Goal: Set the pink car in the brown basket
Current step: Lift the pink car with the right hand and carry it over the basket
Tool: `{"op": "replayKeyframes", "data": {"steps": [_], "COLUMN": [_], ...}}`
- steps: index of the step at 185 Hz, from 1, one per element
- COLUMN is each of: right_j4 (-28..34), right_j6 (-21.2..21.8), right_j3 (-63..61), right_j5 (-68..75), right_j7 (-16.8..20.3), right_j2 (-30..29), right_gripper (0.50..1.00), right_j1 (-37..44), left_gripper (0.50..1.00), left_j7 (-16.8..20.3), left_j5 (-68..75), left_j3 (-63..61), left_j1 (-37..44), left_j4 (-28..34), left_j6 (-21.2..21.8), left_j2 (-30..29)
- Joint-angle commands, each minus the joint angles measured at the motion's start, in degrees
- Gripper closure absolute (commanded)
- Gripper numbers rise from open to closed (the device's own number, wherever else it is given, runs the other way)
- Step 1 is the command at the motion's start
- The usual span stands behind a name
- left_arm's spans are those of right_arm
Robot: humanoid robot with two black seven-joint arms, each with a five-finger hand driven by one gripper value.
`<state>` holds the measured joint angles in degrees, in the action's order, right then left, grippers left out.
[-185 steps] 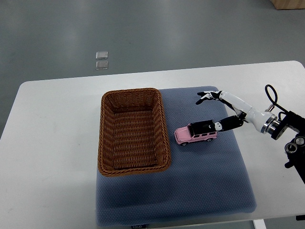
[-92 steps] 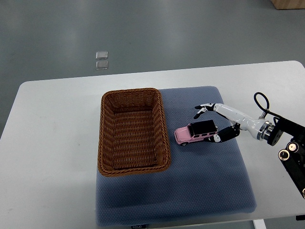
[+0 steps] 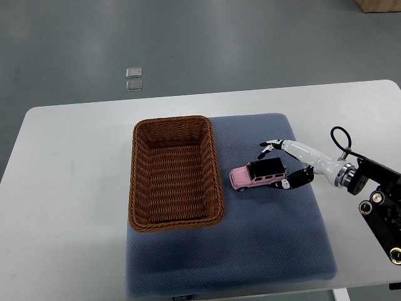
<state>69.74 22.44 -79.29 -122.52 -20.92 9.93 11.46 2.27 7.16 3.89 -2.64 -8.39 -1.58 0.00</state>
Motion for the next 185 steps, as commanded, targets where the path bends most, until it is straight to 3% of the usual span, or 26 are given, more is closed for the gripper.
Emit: {"op": "replayKeyframes", "data": {"steps": [1,11,28,40,42,83,122,149,185], "right_j4": [-0.49,-0.66,-1.19,-1.28,-1.36,-2.59,-2.86,-3.39,-4.26], "right_j6": [-0.21,-0.47,-0.73,-0.82,-0.91,-3.98,-3.28,-2.93,-3.19], "right_j3": [0.01,0.01,0.01,-0.07,-0.07,-0.34,-0.95,-0.95,-0.78], "right_j5": [0.0,0.0,-0.44,-0.53,-0.53,-0.26,5.89,15.29,16.7], "right_j7": [-0.08,-0.08,-0.08,-0.08,0.0,0.0,0.27,2.55,2.55], "right_j2": [0.18,0.18,0.09,0.18,0.18,0.09,-0.52,-0.87,-2.9], "right_gripper": [0.64,0.677,0.799,0.942,1.0,1.0,1.0,1.0,1.0], "right_j1": [0.15,0.23,0.23,0.32,0.32,0.32,2.26,3.92,6.3], "left_gripper": [0.5,0.5,0.5,0.5,0.5,0.5,0.5,0.5,0.5], "left_j7": [0.01,0.01,0.01,0.01,0.01,0.01,0.01,0.01,0.01], "left_j5": [0.05,0.05,0.05,0.05,0.05,-0.04,-0.04,-0.04,-0.04], "left_j3": [-0.02,-0.02,-0.02,-0.02,-0.02,-0.02,-0.02,0.06,0.24], "left_j1": [0.0,0.0,0.0,0.0,0.0,0.0,0.0,0.0,0.09], "left_j4": [0.04,0.04,0.04,0.04,0.04,0.04,0.04,0.13,0.13], "left_j6": [0.0,0.0,0.0,0.0,0.0,0.0,0.0,0.0,0.0], "left_j2": [0.0,0.0,0.0,0.0,0.0,0.0,0.0,0.0,0.0]}}
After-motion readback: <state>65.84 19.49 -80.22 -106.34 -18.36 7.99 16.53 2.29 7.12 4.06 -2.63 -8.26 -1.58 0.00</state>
